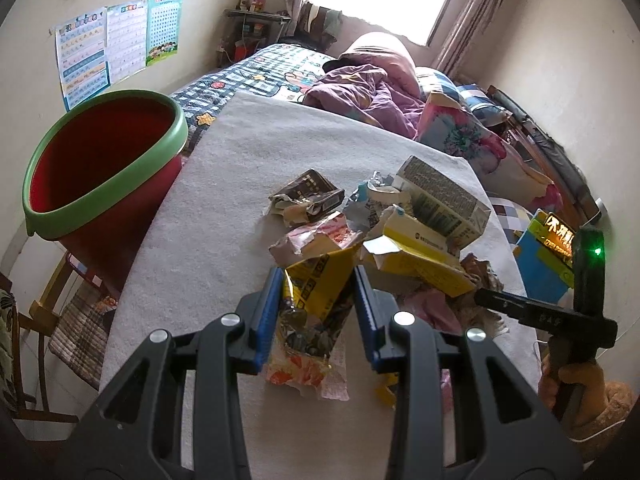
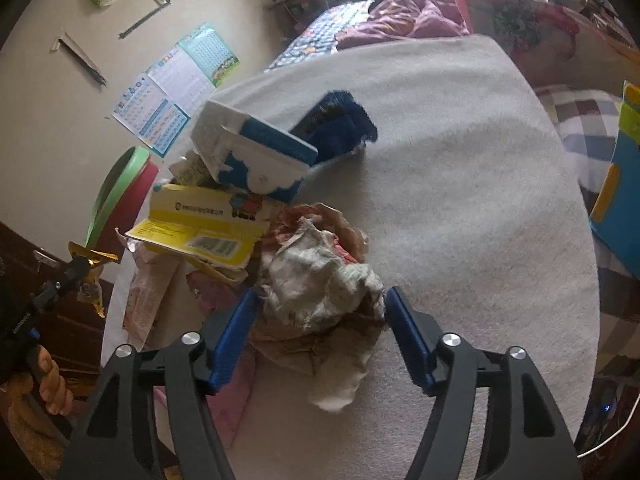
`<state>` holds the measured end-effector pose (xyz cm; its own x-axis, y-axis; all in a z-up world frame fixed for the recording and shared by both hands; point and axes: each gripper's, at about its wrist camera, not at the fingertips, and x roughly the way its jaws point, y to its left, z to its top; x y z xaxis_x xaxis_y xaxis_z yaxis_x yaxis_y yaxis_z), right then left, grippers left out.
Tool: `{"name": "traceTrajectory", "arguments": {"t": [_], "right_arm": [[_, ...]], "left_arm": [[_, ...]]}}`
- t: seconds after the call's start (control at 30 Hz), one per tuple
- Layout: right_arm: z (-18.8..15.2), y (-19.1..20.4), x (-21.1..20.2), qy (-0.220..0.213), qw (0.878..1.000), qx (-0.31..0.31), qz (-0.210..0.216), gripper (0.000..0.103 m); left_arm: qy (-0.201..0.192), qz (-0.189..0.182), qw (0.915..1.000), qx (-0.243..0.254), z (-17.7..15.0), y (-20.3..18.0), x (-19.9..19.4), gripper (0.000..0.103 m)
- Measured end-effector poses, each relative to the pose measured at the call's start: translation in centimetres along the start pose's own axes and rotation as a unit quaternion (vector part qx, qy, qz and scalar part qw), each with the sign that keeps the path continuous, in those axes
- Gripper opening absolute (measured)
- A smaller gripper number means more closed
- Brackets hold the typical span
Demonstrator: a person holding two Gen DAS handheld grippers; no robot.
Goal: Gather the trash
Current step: 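Grasp a yellow snack wrapper with the left tool while the right tool holds the paper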
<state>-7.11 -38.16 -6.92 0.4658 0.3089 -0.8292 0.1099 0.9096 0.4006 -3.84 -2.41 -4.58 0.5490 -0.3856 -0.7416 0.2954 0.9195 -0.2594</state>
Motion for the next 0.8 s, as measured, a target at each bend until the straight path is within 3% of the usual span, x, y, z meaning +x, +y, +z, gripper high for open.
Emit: {"name": "traceTrajectory", "arguments": {"t": [0.1,0.2,0.63,0.8], "right_arm": [[0.2,-0.1,-0.8,-0.014,1.0,0.001,0.003,0.056],[0.8,-0.2,-2.0,-0.032,0.999,0.005,0.0,0.051],[2.9,-0.5,-8.2,-0.135,0.99,0.04,0.005,0.05],[4.0,1.3,-8.7,-0.146,0.989,0.026,0.02,0.05]], "left_arm": [[-0.001,0.002,1.0,-0.002,0.1,0.4,-0.1,0.034],[-0.003,0.005,1.0,-0.006,0.3,0.8,-0.1,0.034],[-0.006,0.007,0.9999,-0.008,0.7,1.7,0.0,0.034],[-0.007,0.007,0.9999,-0.006,1.1,1.8,0.1,0.034]]}}
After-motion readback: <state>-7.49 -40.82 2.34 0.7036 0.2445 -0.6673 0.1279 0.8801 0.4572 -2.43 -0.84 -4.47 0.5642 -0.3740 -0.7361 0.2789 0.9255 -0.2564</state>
